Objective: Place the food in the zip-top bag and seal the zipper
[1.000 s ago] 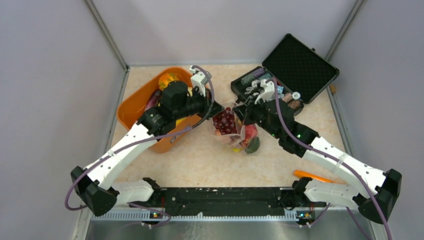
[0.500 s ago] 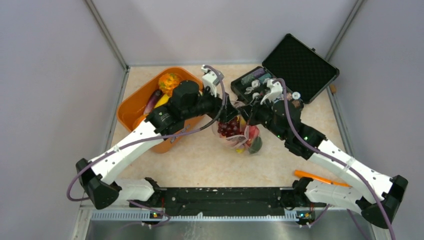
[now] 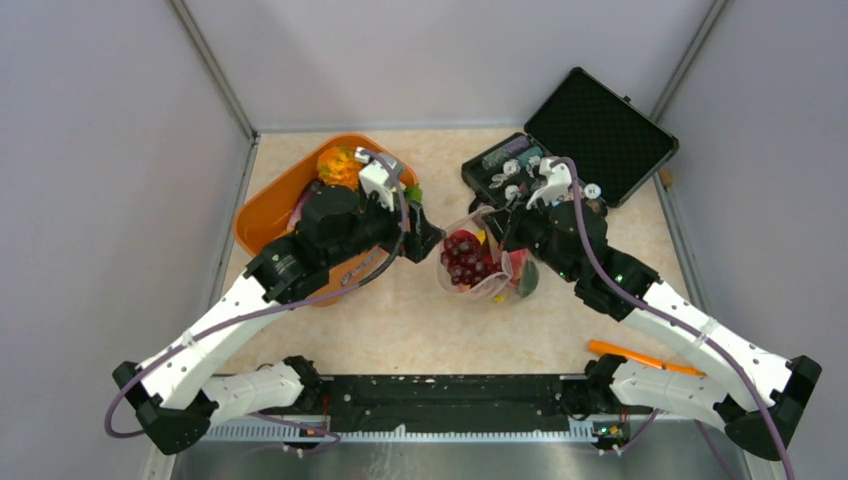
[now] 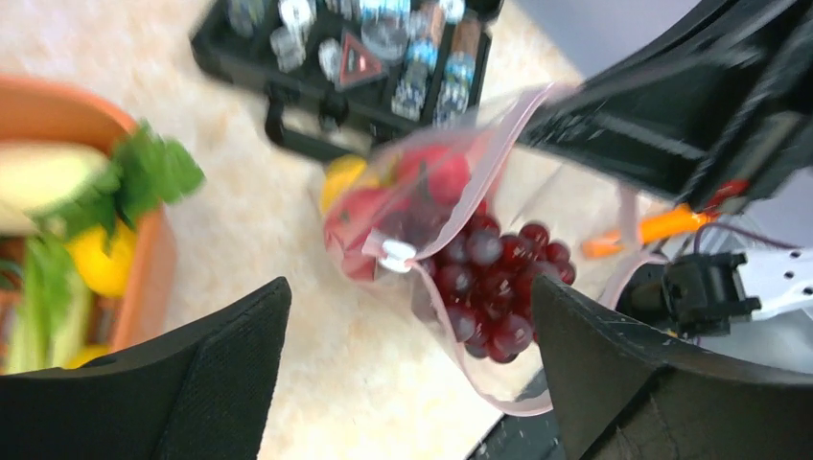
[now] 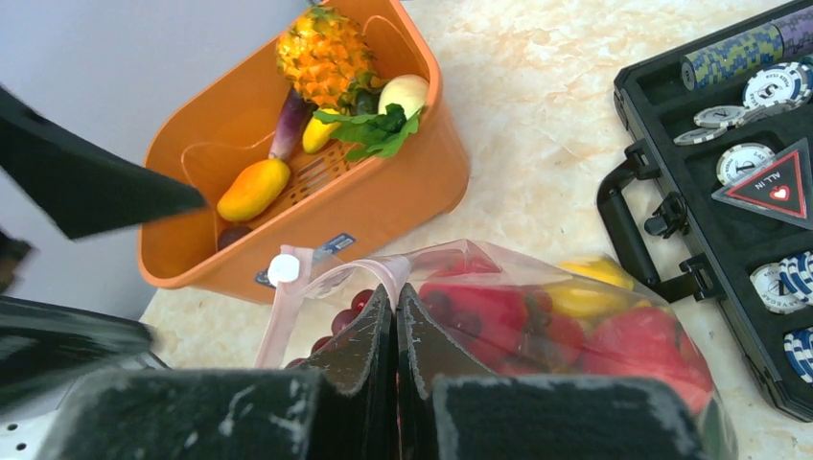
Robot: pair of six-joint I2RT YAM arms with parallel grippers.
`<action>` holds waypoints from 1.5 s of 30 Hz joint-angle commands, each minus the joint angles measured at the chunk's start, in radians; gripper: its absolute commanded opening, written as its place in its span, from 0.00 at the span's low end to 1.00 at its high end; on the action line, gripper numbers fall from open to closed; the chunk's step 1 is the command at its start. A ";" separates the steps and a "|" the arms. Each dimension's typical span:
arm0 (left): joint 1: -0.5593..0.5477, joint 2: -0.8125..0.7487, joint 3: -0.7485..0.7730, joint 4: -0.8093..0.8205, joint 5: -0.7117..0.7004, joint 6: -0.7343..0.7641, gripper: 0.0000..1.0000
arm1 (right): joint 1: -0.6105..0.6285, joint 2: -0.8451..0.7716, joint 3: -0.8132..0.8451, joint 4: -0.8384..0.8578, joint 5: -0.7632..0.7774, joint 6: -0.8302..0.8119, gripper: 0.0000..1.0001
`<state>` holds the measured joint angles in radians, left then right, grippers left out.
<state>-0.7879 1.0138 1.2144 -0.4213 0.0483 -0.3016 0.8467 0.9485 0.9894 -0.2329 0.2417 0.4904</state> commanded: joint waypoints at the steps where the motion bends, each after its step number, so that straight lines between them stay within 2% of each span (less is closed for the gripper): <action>1: 0.001 0.034 -0.073 -0.050 0.063 -0.084 0.91 | -0.002 -0.026 0.073 0.105 0.008 -0.006 0.00; 8: -0.001 0.058 -0.093 -0.063 0.138 -0.120 0.78 | -0.002 -0.017 0.070 0.111 0.003 -0.005 0.00; 14: -0.001 0.082 -0.087 -0.090 0.121 -0.124 0.64 | -0.002 -0.011 0.066 0.119 0.001 -0.004 0.00; 20: -0.018 0.115 -0.082 -0.120 0.110 -0.124 0.37 | -0.003 0.002 0.061 0.122 0.002 -0.004 0.00; 23: -0.022 0.126 -0.081 -0.136 0.104 -0.119 0.36 | -0.002 0.001 0.057 0.130 0.001 -0.002 0.00; 25: -0.025 0.130 -0.075 -0.137 0.117 -0.119 0.41 | -0.002 0.003 0.054 0.132 0.000 -0.002 0.00; 28: -0.031 0.127 -0.079 -0.119 0.124 -0.122 0.39 | -0.003 0.010 0.058 0.131 -0.007 -0.002 0.00; 32: -0.031 0.138 -0.082 -0.100 0.098 -0.126 0.31 | -0.003 0.016 0.057 0.135 -0.028 0.000 0.00; 37: -0.032 0.170 -0.076 -0.088 0.080 -0.130 0.00 | -0.003 0.013 0.053 0.136 -0.040 0.000 0.00; 45: -0.031 0.126 0.062 -0.041 0.007 -0.075 0.00 | -0.003 0.009 0.042 0.128 -0.076 -0.024 0.00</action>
<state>-0.8173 1.1843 1.1557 -0.5468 0.0952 -0.4171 0.8467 0.9771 0.9894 -0.2211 0.2104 0.4889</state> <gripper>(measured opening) 0.002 0.003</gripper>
